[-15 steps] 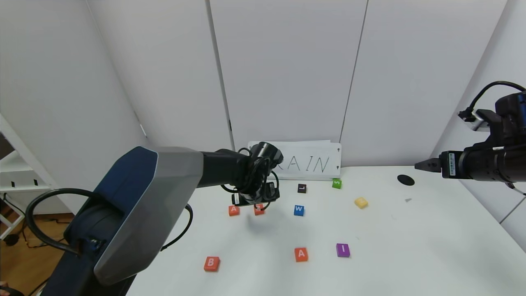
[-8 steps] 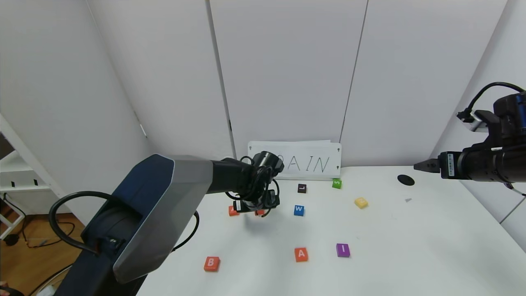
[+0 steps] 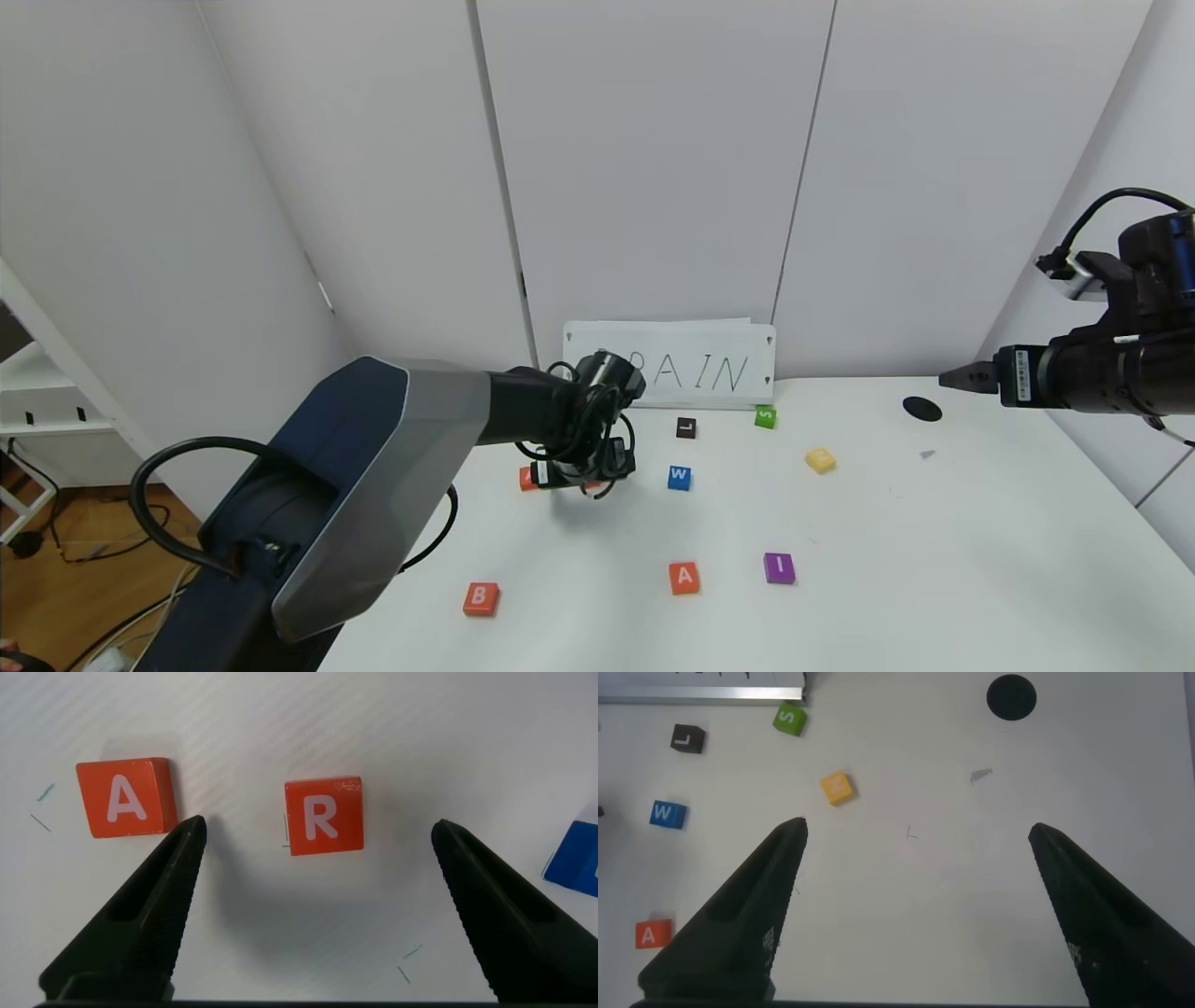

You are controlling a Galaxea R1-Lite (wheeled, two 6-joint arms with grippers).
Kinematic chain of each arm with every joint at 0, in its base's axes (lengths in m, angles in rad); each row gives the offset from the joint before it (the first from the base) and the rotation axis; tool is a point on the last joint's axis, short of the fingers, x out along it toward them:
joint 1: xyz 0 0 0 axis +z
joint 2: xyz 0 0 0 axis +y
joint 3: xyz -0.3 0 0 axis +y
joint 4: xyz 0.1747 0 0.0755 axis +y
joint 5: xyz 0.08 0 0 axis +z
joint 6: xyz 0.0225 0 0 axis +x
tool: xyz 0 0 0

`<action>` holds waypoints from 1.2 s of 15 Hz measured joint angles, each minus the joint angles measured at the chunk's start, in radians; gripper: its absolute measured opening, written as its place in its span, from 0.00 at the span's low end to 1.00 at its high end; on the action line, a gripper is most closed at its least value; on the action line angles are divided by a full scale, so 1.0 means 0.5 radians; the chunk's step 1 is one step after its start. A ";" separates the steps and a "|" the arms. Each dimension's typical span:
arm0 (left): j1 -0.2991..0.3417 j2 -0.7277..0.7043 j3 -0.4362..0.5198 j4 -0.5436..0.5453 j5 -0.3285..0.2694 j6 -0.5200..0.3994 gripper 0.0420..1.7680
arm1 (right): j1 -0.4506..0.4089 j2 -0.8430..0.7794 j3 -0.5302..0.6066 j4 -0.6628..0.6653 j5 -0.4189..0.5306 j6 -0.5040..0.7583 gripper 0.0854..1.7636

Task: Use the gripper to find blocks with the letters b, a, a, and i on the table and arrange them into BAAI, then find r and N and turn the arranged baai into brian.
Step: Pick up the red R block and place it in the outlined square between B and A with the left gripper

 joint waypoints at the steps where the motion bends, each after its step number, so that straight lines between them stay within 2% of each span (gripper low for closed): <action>1: -0.001 0.003 -0.002 -0.003 0.000 0.002 0.97 | 0.000 0.000 -0.001 0.000 -0.002 0.000 0.97; 8: 0.000 0.014 -0.002 -0.009 -0.003 0.005 0.95 | -0.002 0.000 -0.002 -0.002 -0.001 0.000 0.97; 11: 0.000 0.019 -0.001 -0.010 -0.003 0.004 0.66 | -0.004 0.000 -0.002 -0.003 0.000 0.001 0.97; 15: 0.000 0.023 -0.001 -0.011 -0.003 0.003 0.38 | -0.006 0.000 -0.003 -0.002 0.000 0.001 0.97; 16: 0.000 0.023 -0.001 -0.011 -0.003 0.003 0.26 | -0.010 0.000 -0.006 -0.002 0.000 0.000 0.97; 18: 0.000 0.023 -0.001 -0.011 -0.003 0.003 0.26 | -0.015 0.000 -0.009 -0.001 0.000 0.000 0.97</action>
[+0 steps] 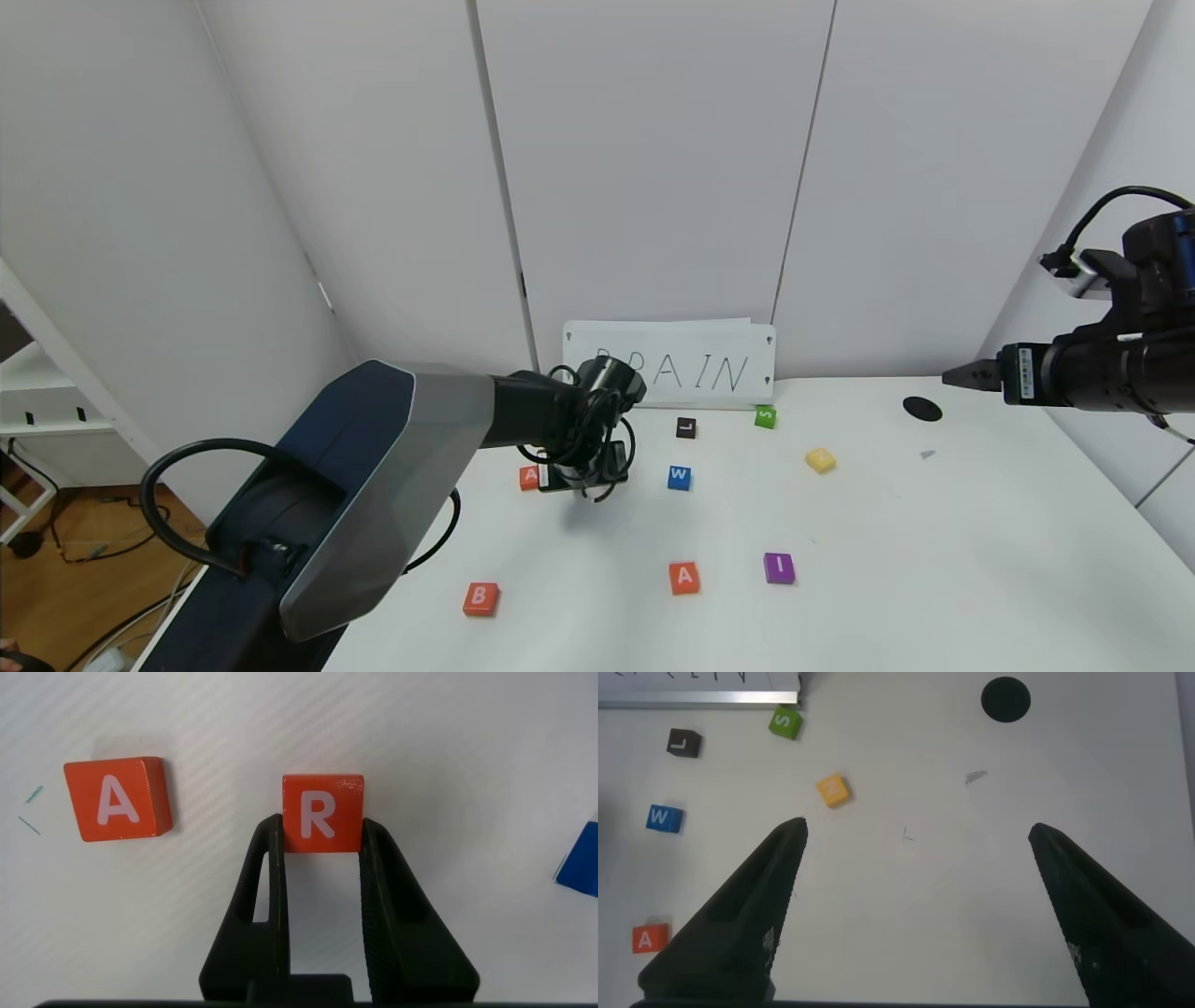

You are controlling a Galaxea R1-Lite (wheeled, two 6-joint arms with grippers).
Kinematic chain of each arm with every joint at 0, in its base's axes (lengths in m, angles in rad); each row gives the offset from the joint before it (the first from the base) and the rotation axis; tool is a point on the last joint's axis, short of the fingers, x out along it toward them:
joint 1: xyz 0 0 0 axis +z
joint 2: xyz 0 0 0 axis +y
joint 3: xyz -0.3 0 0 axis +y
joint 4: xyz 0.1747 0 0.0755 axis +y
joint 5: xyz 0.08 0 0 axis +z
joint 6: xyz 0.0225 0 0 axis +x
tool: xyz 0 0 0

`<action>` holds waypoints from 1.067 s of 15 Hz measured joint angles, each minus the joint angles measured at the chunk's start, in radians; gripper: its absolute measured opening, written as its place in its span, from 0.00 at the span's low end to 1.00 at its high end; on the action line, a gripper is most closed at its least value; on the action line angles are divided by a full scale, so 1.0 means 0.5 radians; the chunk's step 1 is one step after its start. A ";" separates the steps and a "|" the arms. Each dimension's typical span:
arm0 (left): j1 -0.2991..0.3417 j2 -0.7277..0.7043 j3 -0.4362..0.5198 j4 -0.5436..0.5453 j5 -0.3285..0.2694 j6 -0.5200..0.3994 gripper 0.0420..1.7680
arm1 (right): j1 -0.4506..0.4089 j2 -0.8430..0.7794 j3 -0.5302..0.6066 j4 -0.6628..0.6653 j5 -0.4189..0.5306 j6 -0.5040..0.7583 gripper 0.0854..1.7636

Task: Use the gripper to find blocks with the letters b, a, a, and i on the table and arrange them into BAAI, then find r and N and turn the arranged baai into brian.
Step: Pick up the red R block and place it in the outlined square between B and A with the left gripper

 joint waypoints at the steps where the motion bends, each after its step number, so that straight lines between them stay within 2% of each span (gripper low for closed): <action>1: 0.001 0.000 0.000 0.000 0.000 0.000 0.26 | 0.000 0.000 -0.002 0.000 -0.001 0.000 0.97; 11: 0.001 -0.085 0.025 0.054 0.003 -0.009 0.26 | -0.001 0.000 -0.006 0.001 0.000 0.001 0.97; 14: -0.004 -0.152 0.038 0.211 0.006 -0.020 0.26 | -0.001 0.000 -0.008 0.001 -0.001 0.000 0.97; 16: -0.008 -0.210 0.077 0.226 0.006 -0.043 0.26 | -0.001 0.000 -0.008 0.000 0.000 0.001 0.97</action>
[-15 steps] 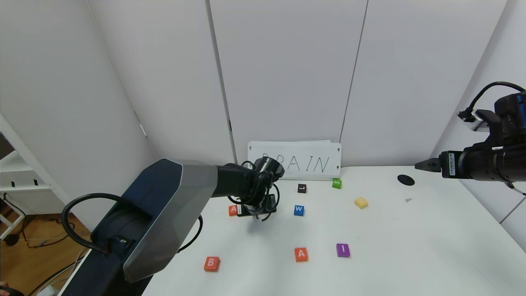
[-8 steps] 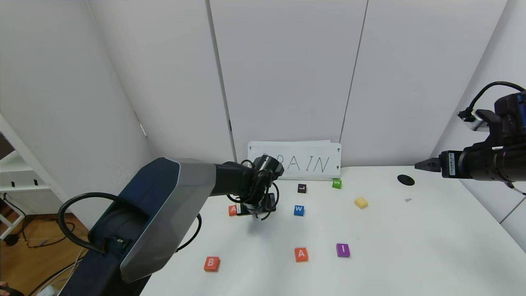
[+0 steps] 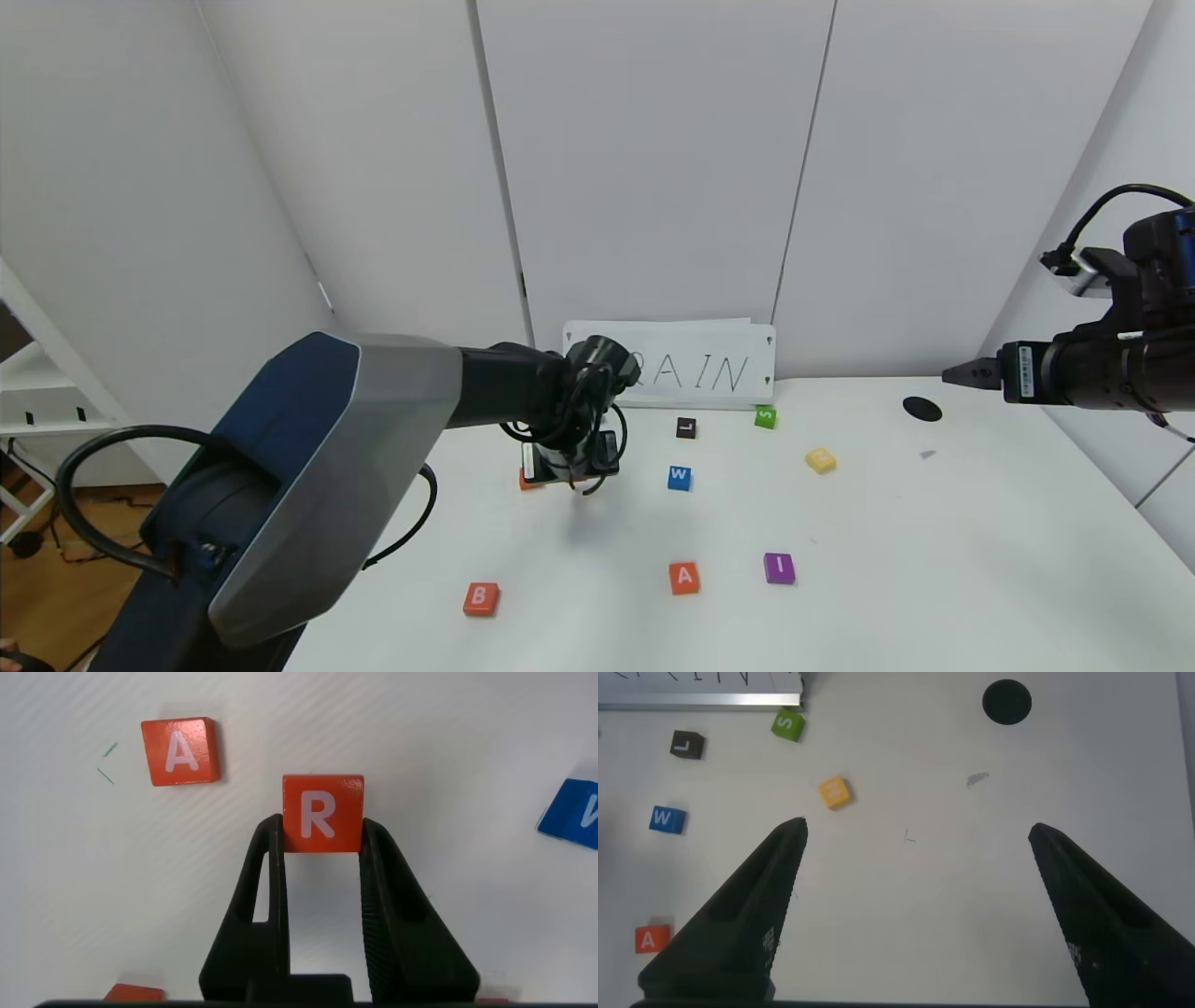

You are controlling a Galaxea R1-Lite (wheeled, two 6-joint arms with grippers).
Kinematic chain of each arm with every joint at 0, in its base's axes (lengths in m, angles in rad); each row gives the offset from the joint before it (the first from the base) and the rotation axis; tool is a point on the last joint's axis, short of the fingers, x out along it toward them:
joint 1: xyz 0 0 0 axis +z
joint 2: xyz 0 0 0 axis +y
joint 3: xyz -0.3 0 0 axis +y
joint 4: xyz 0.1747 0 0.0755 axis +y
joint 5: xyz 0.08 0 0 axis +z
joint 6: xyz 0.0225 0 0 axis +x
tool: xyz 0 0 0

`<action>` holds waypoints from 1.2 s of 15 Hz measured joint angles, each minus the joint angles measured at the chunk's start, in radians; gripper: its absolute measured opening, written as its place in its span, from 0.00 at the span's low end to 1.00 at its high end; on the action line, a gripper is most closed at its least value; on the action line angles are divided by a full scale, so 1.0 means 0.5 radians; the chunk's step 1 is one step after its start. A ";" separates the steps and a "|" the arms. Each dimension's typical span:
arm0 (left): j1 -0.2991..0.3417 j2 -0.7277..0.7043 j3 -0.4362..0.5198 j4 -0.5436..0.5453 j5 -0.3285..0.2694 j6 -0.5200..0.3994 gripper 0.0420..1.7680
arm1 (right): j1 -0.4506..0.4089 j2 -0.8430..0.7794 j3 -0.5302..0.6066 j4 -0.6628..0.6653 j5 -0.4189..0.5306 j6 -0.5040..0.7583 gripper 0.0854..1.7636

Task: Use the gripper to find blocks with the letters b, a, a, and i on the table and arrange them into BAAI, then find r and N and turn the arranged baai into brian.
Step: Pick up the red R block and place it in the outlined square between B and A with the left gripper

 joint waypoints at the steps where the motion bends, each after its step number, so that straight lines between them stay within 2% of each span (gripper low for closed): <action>1: 0.000 -0.035 0.041 -0.001 -0.001 -0.004 0.26 | 0.000 0.000 0.000 0.000 -0.001 0.000 0.97; 6: -0.030 -0.273 0.440 -0.084 -0.003 -0.027 0.26 | 0.000 0.000 -0.001 0.001 -0.001 0.001 0.97; 10: -0.103 -0.463 0.898 -0.469 -0.002 -0.039 0.26 | 0.000 -0.003 -0.001 0.000 -0.001 0.004 0.97; 12: -0.162 -0.536 1.080 -0.576 -0.004 -0.043 0.26 | 0.000 -0.004 0.001 0.002 -0.002 0.005 0.97; 16: -0.249 -0.591 1.268 -0.624 -0.004 -0.055 0.26 | 0.000 -0.007 0.001 0.003 0.000 0.005 0.97; 18: -0.282 -0.595 1.363 -0.768 -0.005 -0.056 0.26 | 0.000 -0.007 0.001 0.005 0.000 0.005 0.97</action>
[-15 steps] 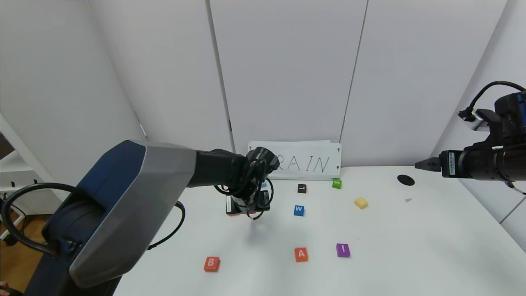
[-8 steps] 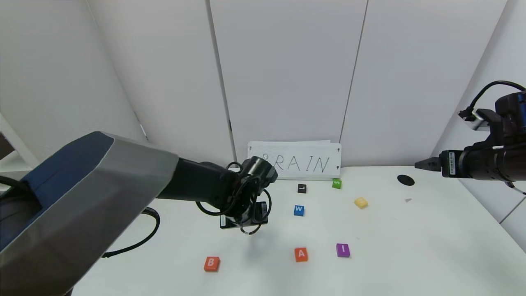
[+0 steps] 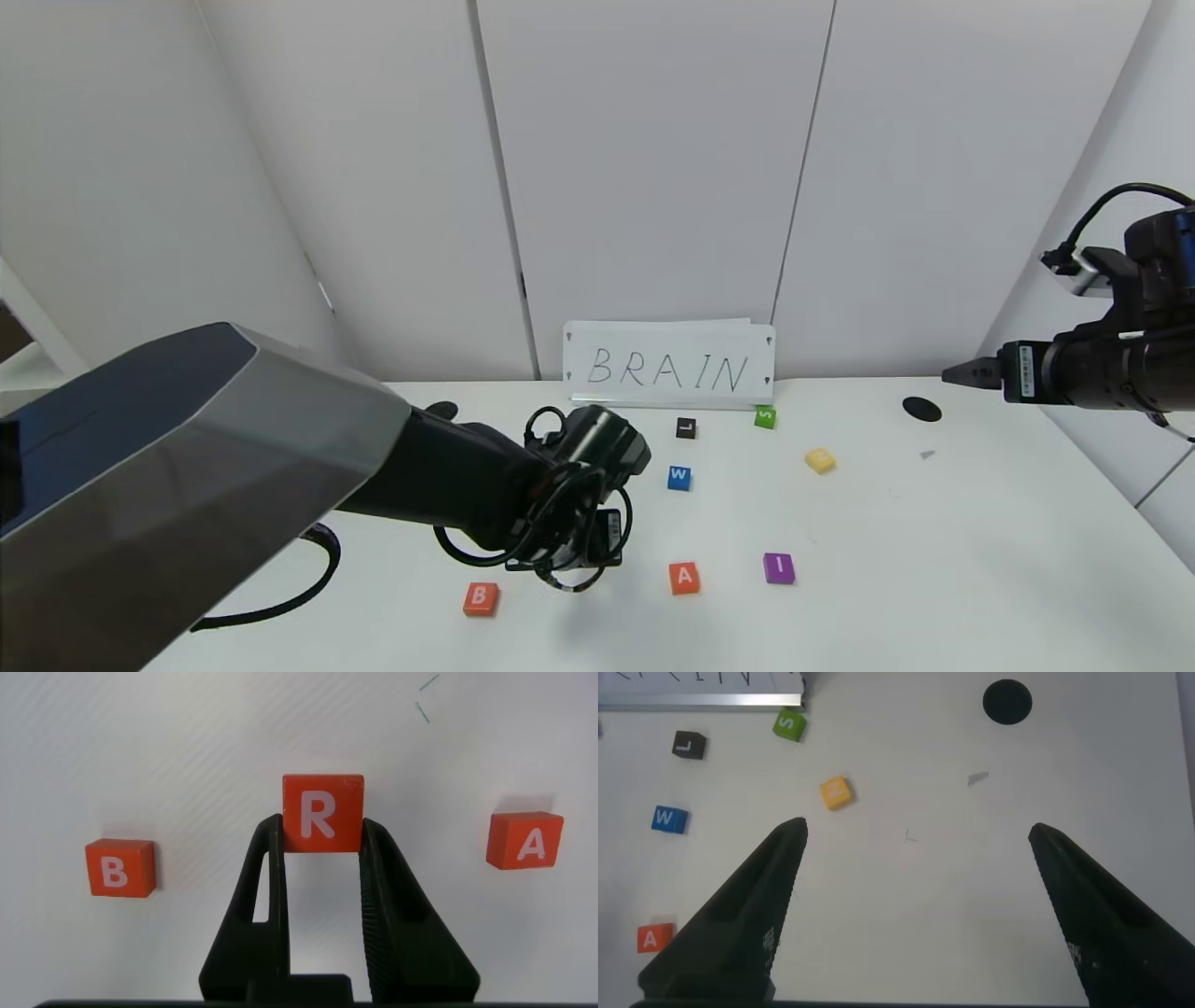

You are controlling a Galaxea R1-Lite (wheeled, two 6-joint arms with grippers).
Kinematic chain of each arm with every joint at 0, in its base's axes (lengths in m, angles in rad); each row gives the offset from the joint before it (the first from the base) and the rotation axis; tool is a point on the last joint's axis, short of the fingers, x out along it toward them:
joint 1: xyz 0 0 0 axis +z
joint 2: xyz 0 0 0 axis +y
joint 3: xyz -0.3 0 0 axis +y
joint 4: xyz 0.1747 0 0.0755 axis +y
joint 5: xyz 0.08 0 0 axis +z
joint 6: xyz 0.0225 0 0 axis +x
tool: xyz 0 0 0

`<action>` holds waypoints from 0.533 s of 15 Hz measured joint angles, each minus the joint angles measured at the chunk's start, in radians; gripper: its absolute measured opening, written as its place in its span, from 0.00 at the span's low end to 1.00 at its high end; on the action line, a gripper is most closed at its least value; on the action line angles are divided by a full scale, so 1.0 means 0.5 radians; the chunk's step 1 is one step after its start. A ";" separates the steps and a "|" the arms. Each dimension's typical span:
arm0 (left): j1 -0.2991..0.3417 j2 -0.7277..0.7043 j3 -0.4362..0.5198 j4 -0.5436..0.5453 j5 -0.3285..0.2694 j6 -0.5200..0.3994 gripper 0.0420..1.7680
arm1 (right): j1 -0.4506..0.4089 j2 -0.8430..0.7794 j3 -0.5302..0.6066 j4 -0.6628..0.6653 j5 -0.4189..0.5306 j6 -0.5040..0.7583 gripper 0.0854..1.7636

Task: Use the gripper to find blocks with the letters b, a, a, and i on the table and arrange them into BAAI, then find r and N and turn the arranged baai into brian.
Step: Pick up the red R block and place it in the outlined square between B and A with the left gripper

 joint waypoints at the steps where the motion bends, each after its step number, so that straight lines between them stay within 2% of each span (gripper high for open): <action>1: -0.015 0.002 0.048 -0.061 0.001 0.000 0.26 | -0.001 0.000 0.000 -0.001 -0.001 0.000 0.97; 8: -0.098 0.038 0.176 -0.122 -0.004 -0.028 0.26 | -0.009 -0.003 -0.001 -0.001 0.001 0.000 0.97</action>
